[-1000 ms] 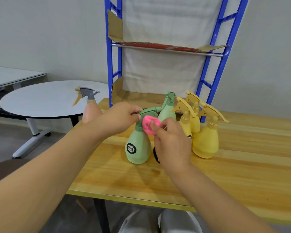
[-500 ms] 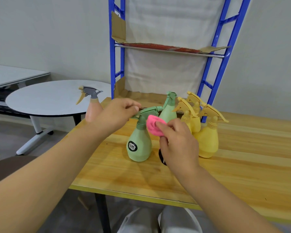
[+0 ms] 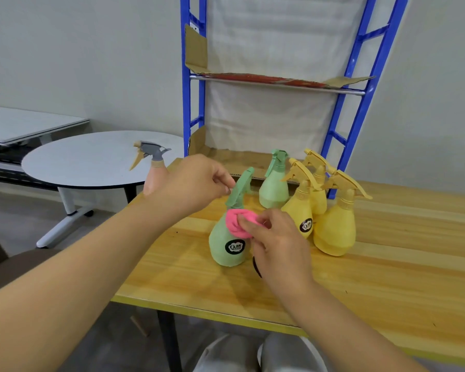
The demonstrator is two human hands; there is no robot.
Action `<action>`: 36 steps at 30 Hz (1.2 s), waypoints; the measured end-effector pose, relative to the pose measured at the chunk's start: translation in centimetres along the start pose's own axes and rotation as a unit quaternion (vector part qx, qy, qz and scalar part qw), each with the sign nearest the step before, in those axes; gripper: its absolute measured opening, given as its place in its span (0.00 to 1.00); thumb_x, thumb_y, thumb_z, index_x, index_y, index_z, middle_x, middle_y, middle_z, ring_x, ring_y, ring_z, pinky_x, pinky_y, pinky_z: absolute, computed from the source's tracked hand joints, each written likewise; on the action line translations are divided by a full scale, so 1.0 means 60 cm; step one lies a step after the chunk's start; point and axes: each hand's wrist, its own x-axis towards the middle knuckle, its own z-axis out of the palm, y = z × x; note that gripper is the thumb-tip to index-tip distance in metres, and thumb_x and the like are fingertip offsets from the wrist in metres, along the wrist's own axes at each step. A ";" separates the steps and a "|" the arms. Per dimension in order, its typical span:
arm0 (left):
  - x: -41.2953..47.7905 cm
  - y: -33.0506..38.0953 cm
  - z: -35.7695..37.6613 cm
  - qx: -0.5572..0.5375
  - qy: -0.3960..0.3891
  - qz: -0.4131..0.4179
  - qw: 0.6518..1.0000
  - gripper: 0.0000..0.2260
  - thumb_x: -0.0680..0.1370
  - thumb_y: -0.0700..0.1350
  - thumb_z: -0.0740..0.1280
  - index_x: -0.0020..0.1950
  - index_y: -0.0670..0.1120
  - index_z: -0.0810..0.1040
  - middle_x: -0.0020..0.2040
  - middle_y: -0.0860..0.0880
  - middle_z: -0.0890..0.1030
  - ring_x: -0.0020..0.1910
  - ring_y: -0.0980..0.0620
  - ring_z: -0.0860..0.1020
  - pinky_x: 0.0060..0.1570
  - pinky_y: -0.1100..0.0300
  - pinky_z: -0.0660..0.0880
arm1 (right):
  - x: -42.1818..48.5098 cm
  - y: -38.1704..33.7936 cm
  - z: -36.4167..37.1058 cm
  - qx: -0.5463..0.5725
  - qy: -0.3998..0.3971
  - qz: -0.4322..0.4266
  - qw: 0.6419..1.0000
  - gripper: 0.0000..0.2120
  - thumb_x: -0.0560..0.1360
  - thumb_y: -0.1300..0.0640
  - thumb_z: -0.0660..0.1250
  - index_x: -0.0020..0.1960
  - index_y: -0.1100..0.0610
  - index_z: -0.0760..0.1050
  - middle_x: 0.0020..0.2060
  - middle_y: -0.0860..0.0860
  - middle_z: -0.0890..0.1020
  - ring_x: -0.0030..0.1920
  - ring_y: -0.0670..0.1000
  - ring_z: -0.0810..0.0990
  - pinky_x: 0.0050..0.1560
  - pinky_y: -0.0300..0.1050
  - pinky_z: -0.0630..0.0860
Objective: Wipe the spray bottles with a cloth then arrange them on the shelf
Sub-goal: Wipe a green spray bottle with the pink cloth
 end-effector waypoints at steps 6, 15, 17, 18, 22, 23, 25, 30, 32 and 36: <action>0.048 -0.007 -0.003 0.162 -0.034 0.185 0.969 0.20 0.75 0.39 0.66 0.64 0.57 0.75 0.64 0.56 0.74 0.63 0.53 0.66 0.59 0.61 0.63 | -0.008 0.025 -0.016 -0.003 0.011 0.023 1.000 0.22 0.65 0.69 0.73 0.55 0.49 0.81 0.42 0.51 0.78 0.42 0.54 0.77 0.25 0.46 0.74; 0.056 -0.009 -0.009 0.146 -0.022 0.159 0.976 0.07 0.73 0.52 0.69 0.50 0.55 0.81 0.44 0.59 0.78 0.49 0.58 0.75 0.40 0.62 0.70 | 0.020 0.034 -0.049 0.118 0.137 0.172 0.968 0.18 0.70 0.67 0.68 0.54 0.47 0.81 0.46 0.42 0.73 0.47 0.47 0.74 0.42 0.35 0.73; 0.052 -0.008 -0.006 0.107 -0.033 0.142 0.984 0.07 0.74 0.51 0.69 0.50 0.54 0.82 0.41 0.59 0.78 0.43 0.61 0.76 0.39 0.64 0.70 | 0.021 0.031 -0.046 0.133 0.171 0.176 0.960 0.18 0.69 0.67 0.66 0.54 0.50 0.82 0.46 0.43 0.73 0.48 0.48 0.74 0.43 0.32 0.71; 0.049 -0.008 -0.005 0.092 -0.038 0.136 0.986 0.07 0.74 0.51 0.68 0.50 0.53 0.82 0.40 0.60 0.77 0.42 0.61 0.76 0.41 0.63 0.71 | 0.021 0.029 -0.044 0.141 0.187 0.177 0.956 0.18 0.69 0.66 0.65 0.54 0.52 0.82 0.46 0.44 0.73 0.49 0.49 0.74 0.44 0.31 0.71; 0.045 -0.009 -0.002 0.054 -0.060 0.122 0.989 0.08 0.76 0.50 0.66 0.53 0.53 0.83 0.39 0.61 0.76 0.44 0.60 0.76 0.47 0.57 0.74 | 0.018 0.019 -0.035 0.161 0.234 0.171 0.944 0.18 0.69 0.66 0.64 0.56 0.54 0.81 0.46 0.44 0.71 0.49 0.51 0.74 0.45 0.38 0.73; 0.046 -0.009 -0.001 0.053 -0.062 0.124 0.989 0.09 0.77 0.50 0.66 0.53 0.53 0.83 0.39 0.61 0.75 0.43 0.60 0.75 0.46 0.59 0.73 | 0.018 0.016 -0.031 0.158 0.232 0.158 0.947 0.19 0.69 0.66 0.64 0.56 0.54 0.81 0.47 0.44 0.71 0.48 0.52 0.74 0.44 0.40 0.74; 0.047 -0.011 0.002 0.054 -0.063 0.126 0.989 0.09 0.77 0.49 0.64 0.53 0.50 0.83 0.38 0.60 0.73 0.41 0.62 0.73 0.42 0.61 0.70 | 0.021 0.008 -0.018 0.138 0.198 0.130 0.962 0.20 0.68 0.66 0.65 0.57 0.52 0.80 0.47 0.45 0.72 0.47 0.53 0.74 0.40 0.45 0.75; 0.044 -0.008 0.007 0.075 -0.077 0.139 0.984 0.14 0.79 0.49 0.61 0.48 0.41 0.81 0.43 0.45 0.76 0.44 0.49 0.76 0.48 0.48 0.74 | 0.033 -0.011 0.012 0.063 0.126 0.055 0.988 0.22 0.69 0.68 0.68 0.60 0.52 0.79 0.45 0.53 0.76 0.45 0.53 0.74 0.31 0.46 0.73; 0.045 -0.010 0.006 0.075 -0.075 0.133 0.985 0.13 0.79 0.49 0.61 0.48 0.43 0.82 0.43 0.47 0.76 0.44 0.50 0.76 0.49 0.47 0.74 | 0.035 -0.017 0.018 0.018 0.110 0.028 0.993 0.22 0.67 0.69 0.70 0.57 0.53 0.80 0.44 0.54 0.77 0.43 0.55 0.74 0.28 0.46 0.72; 0.044 -0.009 0.005 0.069 -0.070 0.118 0.988 0.16 0.78 0.50 0.61 0.47 0.39 0.80 0.45 0.45 0.78 0.45 0.49 0.76 0.50 0.47 0.74 | 0.024 -0.012 0.021 -0.059 0.046 -0.027 0.997 0.24 0.63 0.69 0.72 0.56 0.51 0.80 0.42 0.54 0.78 0.41 0.55 0.74 0.30 0.43 0.69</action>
